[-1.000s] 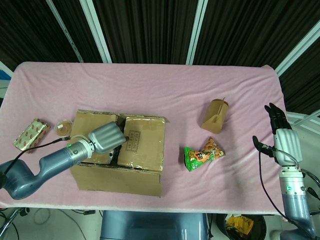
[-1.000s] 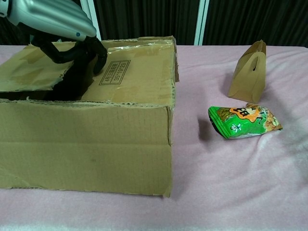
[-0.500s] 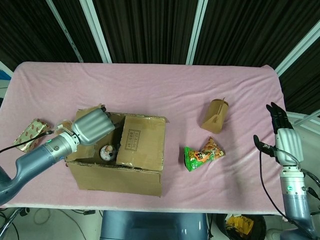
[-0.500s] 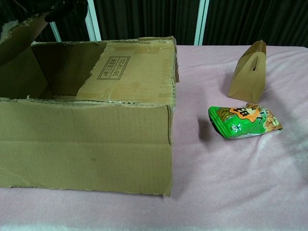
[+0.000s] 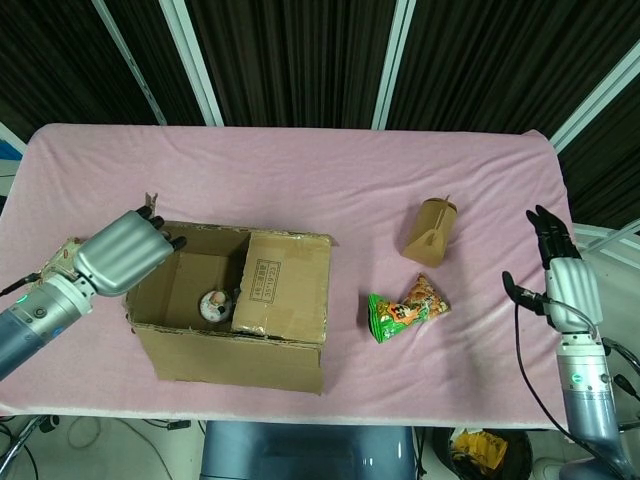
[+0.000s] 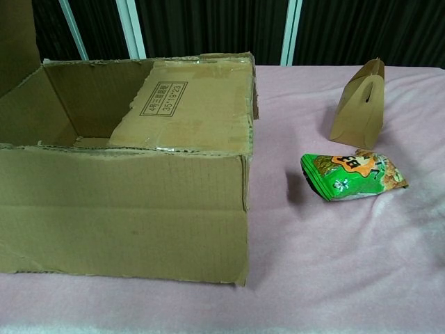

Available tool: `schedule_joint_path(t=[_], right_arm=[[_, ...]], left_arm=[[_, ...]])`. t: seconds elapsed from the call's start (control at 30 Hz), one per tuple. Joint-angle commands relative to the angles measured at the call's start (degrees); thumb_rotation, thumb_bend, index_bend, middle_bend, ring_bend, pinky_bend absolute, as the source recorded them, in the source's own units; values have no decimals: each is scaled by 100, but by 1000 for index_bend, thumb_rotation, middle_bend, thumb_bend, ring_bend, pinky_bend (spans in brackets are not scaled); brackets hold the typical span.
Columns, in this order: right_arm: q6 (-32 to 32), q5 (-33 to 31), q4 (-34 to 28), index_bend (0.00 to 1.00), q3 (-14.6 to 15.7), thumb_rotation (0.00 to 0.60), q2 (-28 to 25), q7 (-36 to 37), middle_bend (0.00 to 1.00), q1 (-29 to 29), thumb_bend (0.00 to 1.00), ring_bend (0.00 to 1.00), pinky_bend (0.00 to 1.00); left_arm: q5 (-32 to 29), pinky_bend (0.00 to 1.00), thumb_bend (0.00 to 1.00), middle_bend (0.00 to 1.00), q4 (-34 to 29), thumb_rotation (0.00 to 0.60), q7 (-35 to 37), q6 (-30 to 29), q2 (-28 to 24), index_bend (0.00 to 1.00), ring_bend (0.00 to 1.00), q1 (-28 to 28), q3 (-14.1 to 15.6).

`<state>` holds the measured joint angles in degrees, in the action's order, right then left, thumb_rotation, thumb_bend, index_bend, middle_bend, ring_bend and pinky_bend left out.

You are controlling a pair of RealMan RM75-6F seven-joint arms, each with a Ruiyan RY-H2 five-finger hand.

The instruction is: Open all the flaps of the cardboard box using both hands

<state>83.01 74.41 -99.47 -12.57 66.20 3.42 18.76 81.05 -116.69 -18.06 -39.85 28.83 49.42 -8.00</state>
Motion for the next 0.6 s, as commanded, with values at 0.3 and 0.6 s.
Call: schedule_joint_path(t=[0.3,0.6], right_arm=[[-15,38,-39,0,-50,600,3,-23,0,-39,428,0,228],[-95,45,-69,0,-63,600,3,-22,0,-57,428,0,228]], left_arm=[[316,397,903,591,20,600,406,-653,-682,384,406,-817,220],[397,401,903,590,226,600,690,-1243,-864,384,406,-1704,592]])
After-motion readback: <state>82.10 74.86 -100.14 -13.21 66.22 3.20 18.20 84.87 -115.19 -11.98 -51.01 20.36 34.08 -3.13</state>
